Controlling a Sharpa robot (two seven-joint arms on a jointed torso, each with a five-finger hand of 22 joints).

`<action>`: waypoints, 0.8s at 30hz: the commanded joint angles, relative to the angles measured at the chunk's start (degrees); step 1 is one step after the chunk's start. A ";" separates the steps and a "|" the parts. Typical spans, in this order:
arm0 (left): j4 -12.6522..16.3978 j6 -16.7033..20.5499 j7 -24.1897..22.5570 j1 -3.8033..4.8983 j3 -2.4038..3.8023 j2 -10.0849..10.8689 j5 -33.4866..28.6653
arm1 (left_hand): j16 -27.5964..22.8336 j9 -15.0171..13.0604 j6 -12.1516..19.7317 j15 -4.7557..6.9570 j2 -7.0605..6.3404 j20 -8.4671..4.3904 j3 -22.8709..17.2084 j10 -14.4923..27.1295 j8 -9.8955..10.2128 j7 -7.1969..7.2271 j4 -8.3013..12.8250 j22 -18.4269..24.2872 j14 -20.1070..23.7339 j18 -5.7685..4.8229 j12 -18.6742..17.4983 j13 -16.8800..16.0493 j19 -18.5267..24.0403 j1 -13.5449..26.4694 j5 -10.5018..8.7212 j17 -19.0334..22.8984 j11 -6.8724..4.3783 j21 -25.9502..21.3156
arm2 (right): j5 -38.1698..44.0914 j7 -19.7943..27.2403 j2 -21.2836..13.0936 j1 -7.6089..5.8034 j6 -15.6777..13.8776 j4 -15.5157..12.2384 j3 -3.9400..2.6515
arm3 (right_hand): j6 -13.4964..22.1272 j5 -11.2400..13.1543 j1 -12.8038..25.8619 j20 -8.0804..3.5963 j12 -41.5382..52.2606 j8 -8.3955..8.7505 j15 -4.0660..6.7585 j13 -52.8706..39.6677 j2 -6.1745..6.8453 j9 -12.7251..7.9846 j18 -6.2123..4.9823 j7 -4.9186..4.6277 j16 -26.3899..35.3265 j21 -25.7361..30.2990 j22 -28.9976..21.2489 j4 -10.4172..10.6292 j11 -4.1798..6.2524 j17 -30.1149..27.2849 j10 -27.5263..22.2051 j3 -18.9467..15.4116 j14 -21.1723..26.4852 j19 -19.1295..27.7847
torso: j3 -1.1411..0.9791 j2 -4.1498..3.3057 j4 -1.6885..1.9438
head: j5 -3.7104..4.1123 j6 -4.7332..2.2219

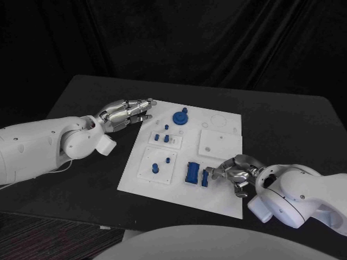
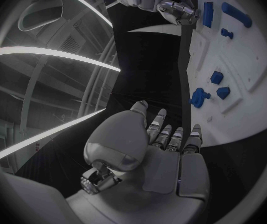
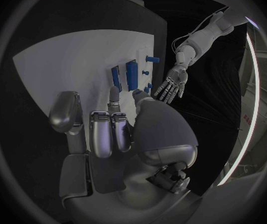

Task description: Assemble the parts on the task board

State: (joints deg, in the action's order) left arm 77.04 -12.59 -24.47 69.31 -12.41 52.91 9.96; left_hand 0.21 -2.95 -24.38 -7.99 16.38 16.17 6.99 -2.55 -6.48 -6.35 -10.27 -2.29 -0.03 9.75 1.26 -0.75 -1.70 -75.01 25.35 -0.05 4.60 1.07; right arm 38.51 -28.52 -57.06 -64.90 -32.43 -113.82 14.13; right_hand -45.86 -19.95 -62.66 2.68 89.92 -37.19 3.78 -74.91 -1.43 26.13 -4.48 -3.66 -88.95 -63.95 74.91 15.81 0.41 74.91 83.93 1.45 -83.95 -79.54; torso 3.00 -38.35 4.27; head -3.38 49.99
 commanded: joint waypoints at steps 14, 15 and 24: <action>1.67 4.93 -8.24 -0.07 0.02 0.73 -0.42 | -0.21 -0.13 -2.34 2.05 -1.28 -2.70 5.48 -1.22 -1.36 -0.40 -6.27 0.78 0.03 0.73 0.90 -0.29 0.35 4.25 -7.87 0.05 0.53 -0.18 | -13.84 27.73 -6.02 -7.76 -0.36 2.42 -0.03 | -7.30 7.40 16.22 3.05 -51.38 9.28 -3.66 32.72 -10.81 -9.33 -5.92 -2.33 56.18 47.76 -16.67 0.93 -2.46 -46.57 -22.00 -14.92 13.61 18.21 | -0.02 0.17 0.09 | 0.56 0.01; 1.88 5.54 -8.95 -0.08 0.02 0.79 -0.42 | -0.21 -0.10 -2.36 2.92 -1.37 -4.07 6.40 -1.36 -1.38 -0.32 -6.48 1.19 0.03 0.71 0.96 -0.28 0.79 4.97 -9.54 0.05 0.10 -0.45 | -15.40 30.12 -5.94 -7.92 0.32 3.20 -0.03 | -5.60 9.34 16.26 5.59 -58.31 11.96 -6.33 37.38 -11.30 -10.79 -4.63 -4.37 64.08 52.52 -20.36 0.90 -5.38 -50.25 -28.22 -16.24 19.70 22.61 | -0.03 0.14 0.06 | 0.66 0.01; 2.94 10.64 -15.01 -0.22 0.02 0.93 -0.42 | -0.21 0.34 0.95 7.05 -1.60 -8.94 8.71 -0.62 0.49 5.06 -6.45 2.29 0.03 0.39 0.39 -0.07 1.70 5.10 -11.94 0.05 -5.83 -1.07 | -24.58 50.49 -3.69 -7.71 9.91 10.82 0.00 | 13.42 14.42 8.84 13.75 -76.26 24.96 -15.06 60.58 -9.46 -20.65 -1.81 2.23 85.34 62.15 -59.53 0.91 -11.59 -69.51 -56.09 -22.19 58.87 69.08 | 0.07 0.69 0.08 | 1.46 0.01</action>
State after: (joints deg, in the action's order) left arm 79.75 -5.58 -34.31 69.16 -12.46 53.93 9.95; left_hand 0.21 -2.64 -23.53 -1.13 14.73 7.41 15.33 -3.23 -6.08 -1.77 -16.67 -0.09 0.02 9.74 1.93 -0.90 0.02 -69.87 13.15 -0.08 -0.68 0.31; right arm 19.10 10.08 -60.87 -72.82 -27.99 -103.41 14.14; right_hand -33.85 -5.71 -53.17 16.15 13.91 -12.75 -11.53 -15.38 -11.13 6.05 -6.66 -2.57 -3.95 -2.23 18.76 16.66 -11.61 6.62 29.53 -20.47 -28.46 -13.92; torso 2.99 -37.99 4.30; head -2.01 49.99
